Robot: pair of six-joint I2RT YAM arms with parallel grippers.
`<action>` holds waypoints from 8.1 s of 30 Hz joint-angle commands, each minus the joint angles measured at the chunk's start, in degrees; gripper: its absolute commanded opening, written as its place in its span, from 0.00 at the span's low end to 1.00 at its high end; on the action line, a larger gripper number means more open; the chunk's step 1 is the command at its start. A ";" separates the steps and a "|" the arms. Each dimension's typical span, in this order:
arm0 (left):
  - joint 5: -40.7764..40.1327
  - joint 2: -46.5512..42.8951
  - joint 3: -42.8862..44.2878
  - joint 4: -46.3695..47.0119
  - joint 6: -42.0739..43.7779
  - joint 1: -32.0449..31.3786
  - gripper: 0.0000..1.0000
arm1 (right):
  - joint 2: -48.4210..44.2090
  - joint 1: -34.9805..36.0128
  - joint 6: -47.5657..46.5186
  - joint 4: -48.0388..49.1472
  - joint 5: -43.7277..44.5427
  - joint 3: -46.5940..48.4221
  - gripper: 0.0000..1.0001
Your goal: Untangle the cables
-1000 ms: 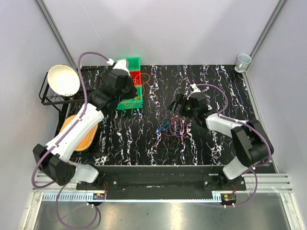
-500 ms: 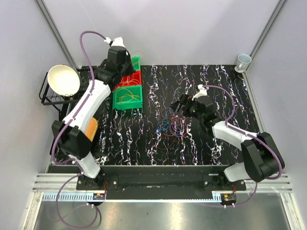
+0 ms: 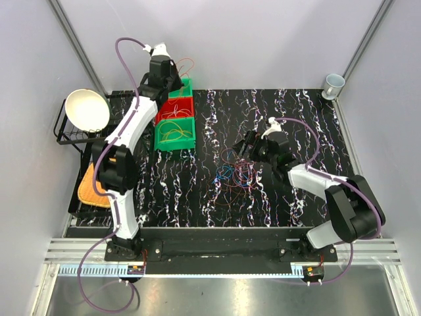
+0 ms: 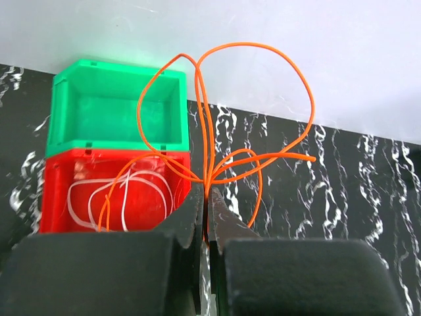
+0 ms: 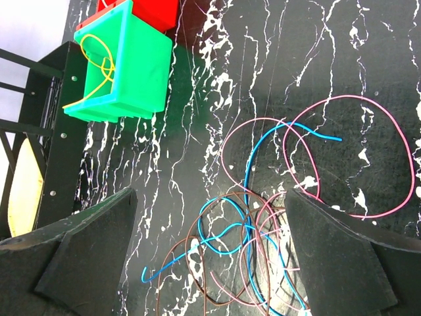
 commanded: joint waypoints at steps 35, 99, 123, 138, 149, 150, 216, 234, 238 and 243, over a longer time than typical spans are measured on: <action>-0.27 22.36 6.17 44.08 -6.87 5.09 0.99 | 6.10 -0.36 1.69 2.68 -5.79 4.90 1.00; 9.57 -7.62 -29.08 -3.58 -4.49 -20.92 0.57 | -4.27 -0.63 3.27 -7.87 19.88 1.12 1.00; 7.90 8.56 -19.31 -4.72 -6.60 -21.98 0.41 | -0.58 -1.24 3.71 -9.10 16.00 3.50 1.00; 7.55 6.83 -17.29 -5.69 -5.90 -22.59 0.00 | -0.22 -1.42 3.88 -9.01 16.00 3.41 1.00; 3.43 -11.98 -9.65 -13.07 0.25 -22.94 0.00 | -0.75 -1.42 4.41 -9.01 16.79 3.06 1.00; 2.99 -13.04 -8.42 -14.29 0.77 -23.03 0.00 | -0.84 -1.42 4.41 -9.01 16.88 3.06 1.00; -7.74 -28.17 -49.11 -9.64 -1.68 -18.90 0.00 | 19.97 -1.60 -10.00 -14.70 -16.60 29.32 1.00; -6.60 -25.63 -36.72 -11.40 2.10 -18.73 0.00 | 20.35 4.02 -11.94 -20.61 -24.08 23.20 1.00; -5.98 -23.26 -32.07 -12.28 2.62 -18.46 0.00 | 18.41 5.78 -12.11 -20.18 -22.32 19.67 1.00; -5.46 -21.14 -29.86 -12.81 2.71 -18.46 0.00 | 15.86 6.49 -11.94 -18.42 -21.09 17.82 1.00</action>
